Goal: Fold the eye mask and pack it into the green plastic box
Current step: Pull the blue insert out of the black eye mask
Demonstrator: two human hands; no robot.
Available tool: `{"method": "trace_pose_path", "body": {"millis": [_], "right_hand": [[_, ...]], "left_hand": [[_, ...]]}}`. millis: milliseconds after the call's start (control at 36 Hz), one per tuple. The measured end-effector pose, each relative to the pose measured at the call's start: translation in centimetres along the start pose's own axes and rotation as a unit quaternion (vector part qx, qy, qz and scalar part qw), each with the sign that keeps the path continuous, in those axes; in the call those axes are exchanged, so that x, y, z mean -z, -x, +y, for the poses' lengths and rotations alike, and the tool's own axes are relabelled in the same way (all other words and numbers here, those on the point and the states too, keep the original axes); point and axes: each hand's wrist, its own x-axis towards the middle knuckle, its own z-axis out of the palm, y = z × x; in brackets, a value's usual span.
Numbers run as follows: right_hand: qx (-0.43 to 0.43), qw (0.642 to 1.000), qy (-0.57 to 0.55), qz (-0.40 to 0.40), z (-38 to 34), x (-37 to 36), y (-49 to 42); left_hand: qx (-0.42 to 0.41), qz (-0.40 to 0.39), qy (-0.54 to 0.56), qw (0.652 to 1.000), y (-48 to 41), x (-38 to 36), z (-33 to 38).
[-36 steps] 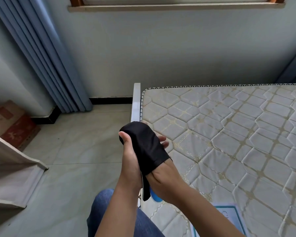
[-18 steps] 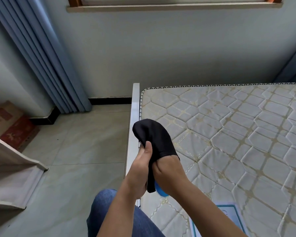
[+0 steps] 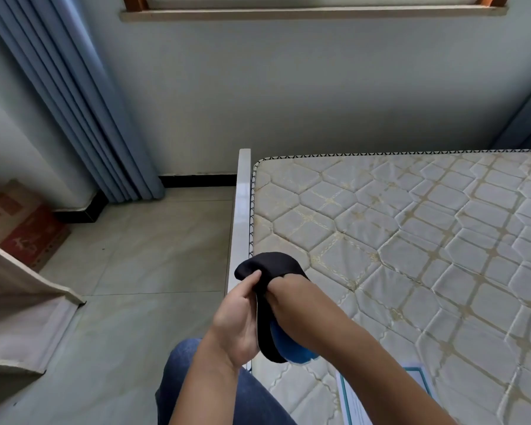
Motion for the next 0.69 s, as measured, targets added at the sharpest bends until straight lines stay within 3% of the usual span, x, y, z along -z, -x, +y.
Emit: {"method": "trace_pose_path", "body": {"millis": [56, 111, 167, 222, 306, 389, 445, 556, 695], "right_hand": [[0.046, 0.998, -0.006, 0.037, 0.3, 0.4, 0.2], [0.075, 0.986, -0.077, 0.124, 0.5, 0.7, 0.6], [0.059, 0.968, -0.135, 0.203, 1.1, 1.0, 0.8], [0.013, 0.969, -0.112, 0.22, 2.1, 0.8, 0.7], [-0.077, 0.977, -0.088, 0.176, 3.5, 0.1, 0.2], [-0.154, 0.966, -0.182, 0.098, 4.3, -0.2, -0.2], [-0.164, 0.944, -0.284, 0.03, 4.4, -0.3, -0.2], [-0.153, 0.867, -0.472, -0.044, 4.6, -0.5, 0.2], [-0.139, 0.863, -0.486, -0.027, 4.7, -0.5, -0.1]], "left_hand": [[-0.006, -0.004, 0.009, 1.0, 0.3, -0.1, 0.7], [-0.013, 0.0, 0.008, 1.0, 0.2, 0.2, 1.1], [-0.018, 0.009, 0.017, 1.0, 0.2, 0.2, 1.5], [-0.031, 0.021, 0.007, 0.999, 0.4, 0.3, 1.8], [-0.047, 0.026, -0.013, 0.998, 0.4, 0.3, 1.8], [-0.053, 0.031, -0.032, 0.998, 0.6, 0.2, 1.7], [-0.058, 0.039, -0.036, 0.997, 0.6, 0.1, 1.7], [-0.065, 0.084, -0.05, 0.993, 0.8, -0.4, 1.6], [-0.116, 0.112, -0.096, 0.982, 1.0, -0.5, 1.3]]}}
